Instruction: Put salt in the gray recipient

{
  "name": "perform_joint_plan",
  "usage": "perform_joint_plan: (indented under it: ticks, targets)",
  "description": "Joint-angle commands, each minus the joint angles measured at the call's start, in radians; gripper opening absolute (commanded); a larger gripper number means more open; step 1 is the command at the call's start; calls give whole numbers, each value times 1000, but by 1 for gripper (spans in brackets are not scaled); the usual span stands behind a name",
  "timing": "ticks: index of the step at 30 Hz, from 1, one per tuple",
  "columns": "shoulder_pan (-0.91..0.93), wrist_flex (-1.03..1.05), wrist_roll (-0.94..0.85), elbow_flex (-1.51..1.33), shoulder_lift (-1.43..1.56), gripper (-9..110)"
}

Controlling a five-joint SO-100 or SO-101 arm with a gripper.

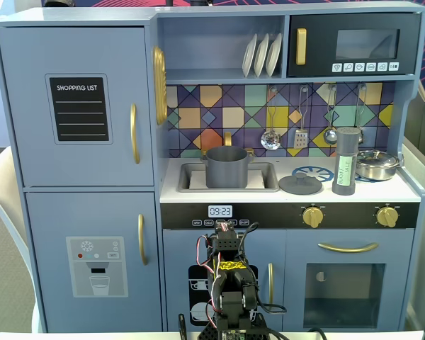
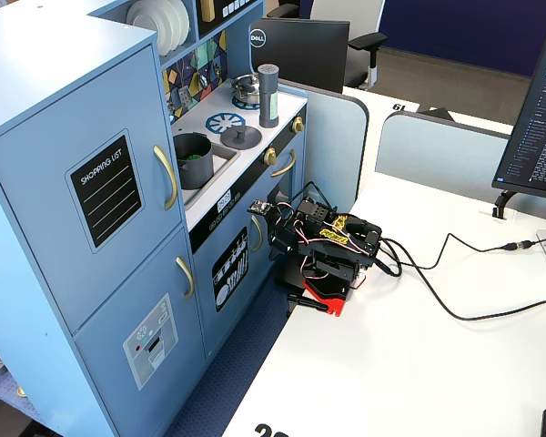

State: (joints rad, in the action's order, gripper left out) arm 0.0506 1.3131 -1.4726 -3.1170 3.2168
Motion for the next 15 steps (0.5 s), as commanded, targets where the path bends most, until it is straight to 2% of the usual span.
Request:
perform_joint_plan:
  ticks: [1, 15]
  targets:
    - [5, 14, -69, 0, 3, 2]
    - [5, 14, -61, 0, 3, 4]
